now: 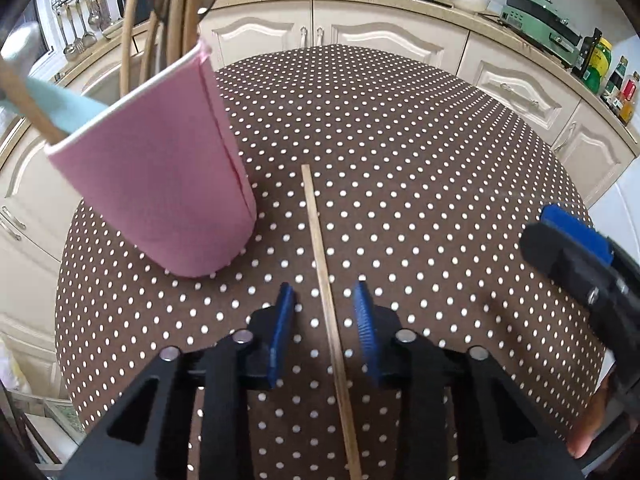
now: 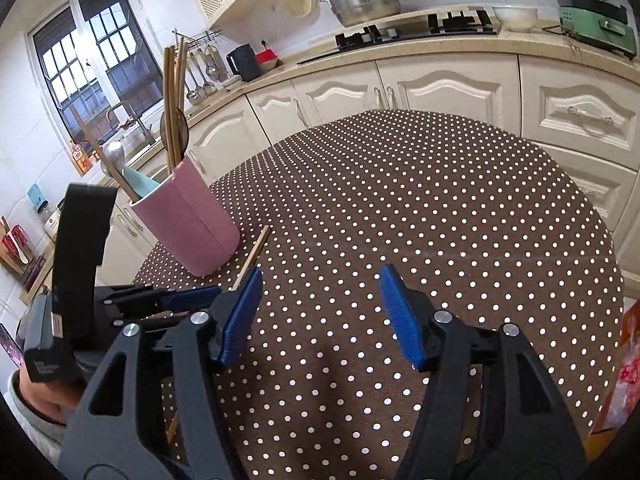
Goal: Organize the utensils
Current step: 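Grasp the last wooden chopstick on the table with the left tool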
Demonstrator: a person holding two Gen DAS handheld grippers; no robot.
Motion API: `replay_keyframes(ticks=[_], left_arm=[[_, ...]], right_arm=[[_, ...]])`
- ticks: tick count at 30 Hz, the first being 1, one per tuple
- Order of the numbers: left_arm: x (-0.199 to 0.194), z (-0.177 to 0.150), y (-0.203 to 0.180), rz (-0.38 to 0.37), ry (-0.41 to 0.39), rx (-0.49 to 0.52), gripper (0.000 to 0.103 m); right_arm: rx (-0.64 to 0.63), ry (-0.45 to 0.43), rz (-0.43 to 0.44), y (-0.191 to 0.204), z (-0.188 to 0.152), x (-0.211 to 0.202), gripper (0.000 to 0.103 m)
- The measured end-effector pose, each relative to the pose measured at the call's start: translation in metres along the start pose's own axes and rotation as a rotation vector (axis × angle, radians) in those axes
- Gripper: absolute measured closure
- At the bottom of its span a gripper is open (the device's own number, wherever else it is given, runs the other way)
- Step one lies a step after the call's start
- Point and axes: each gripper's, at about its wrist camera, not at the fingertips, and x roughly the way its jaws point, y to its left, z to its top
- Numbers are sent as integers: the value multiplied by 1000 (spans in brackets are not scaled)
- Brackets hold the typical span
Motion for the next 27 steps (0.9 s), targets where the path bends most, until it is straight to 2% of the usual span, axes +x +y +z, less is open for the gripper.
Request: replay_keyframes(ticks=[1,2,3,6,9,13,19,24,27], left_arm=[[3,4,-1,0,4,2,83],[5,7,-2,2,6,4,94],[6,9,-3,1,5,1,96],[9,15,-3,-10,-1,-13,98],[4,13,-4,-52,-27,-33,98],[-18,2,-5,-90,-100,-30,98],[-67,-4,-7,-126,-258,-19,98],[-104,-8,1,-111,-395,-15,98],[-130,-15,12,-135,-490,-32,98]], right_arm=[[1,4,0,-1,0,0,42],[2,6,1,-2,0,0,42],[3,8,3,-2,-1,0,42],[3,9,5,-2,3,1,42],[3,7,5,0,3,0,42],[5,-7,9,4,3,-5,42],[-12,-36,25,18,6,-20,42],[-22,-57,40,31,8,-30,42],[-28,-65,55,39,11,-34,41]])
